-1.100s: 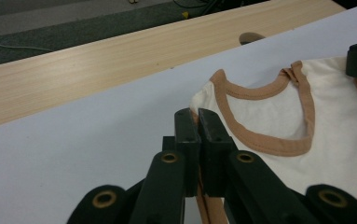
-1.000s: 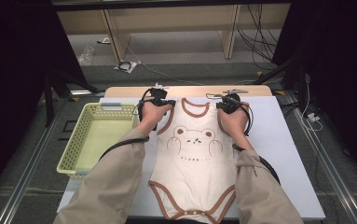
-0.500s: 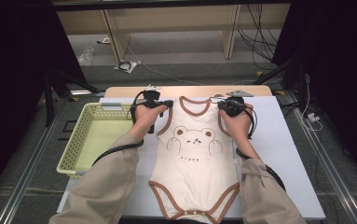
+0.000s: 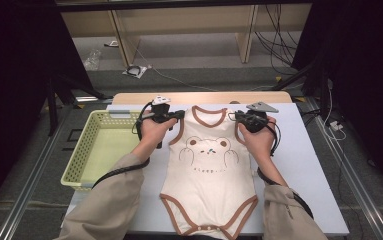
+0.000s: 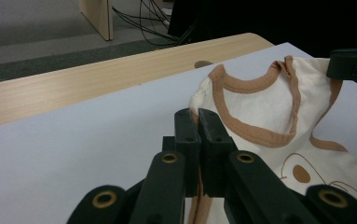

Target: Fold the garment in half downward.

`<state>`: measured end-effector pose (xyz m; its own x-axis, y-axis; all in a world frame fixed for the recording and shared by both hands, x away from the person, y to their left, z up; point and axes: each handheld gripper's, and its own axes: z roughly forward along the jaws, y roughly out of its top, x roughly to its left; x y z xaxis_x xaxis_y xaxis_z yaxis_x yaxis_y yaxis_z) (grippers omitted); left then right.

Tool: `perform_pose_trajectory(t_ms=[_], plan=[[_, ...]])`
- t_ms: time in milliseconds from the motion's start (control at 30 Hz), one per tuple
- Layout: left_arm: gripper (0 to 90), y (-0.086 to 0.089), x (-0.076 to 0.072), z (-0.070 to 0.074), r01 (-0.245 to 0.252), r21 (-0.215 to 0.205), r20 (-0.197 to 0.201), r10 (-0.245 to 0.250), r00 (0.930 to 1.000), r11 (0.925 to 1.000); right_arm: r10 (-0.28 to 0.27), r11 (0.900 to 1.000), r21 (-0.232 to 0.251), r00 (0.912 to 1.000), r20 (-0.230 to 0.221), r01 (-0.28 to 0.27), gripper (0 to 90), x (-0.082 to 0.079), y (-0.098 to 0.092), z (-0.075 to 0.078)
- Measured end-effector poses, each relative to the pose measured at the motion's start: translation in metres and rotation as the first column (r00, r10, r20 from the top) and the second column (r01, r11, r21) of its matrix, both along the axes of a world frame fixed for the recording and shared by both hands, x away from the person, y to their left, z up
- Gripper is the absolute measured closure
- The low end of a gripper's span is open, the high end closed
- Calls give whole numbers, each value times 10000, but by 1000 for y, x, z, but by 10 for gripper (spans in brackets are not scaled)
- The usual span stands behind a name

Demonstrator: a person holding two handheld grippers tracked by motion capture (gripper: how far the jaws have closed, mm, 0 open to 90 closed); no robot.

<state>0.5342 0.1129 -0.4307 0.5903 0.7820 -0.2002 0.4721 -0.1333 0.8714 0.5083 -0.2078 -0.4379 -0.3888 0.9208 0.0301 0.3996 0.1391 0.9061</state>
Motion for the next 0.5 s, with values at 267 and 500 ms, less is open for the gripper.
perform_pose_trajectory(t_ms=[267, 500], plan=[[867, 4, -10, 2, 90, -66, 106, -89, 9999, 9999, 252, 9997, 57, 9993, 276, -254, 836, -14, 1, 6], [868, 10, -15, -2, 244, -396, 119, -239, 9996, 9989, 318, 9995, -96, 9991, 279, -315, 836, -22, -2, 4]])
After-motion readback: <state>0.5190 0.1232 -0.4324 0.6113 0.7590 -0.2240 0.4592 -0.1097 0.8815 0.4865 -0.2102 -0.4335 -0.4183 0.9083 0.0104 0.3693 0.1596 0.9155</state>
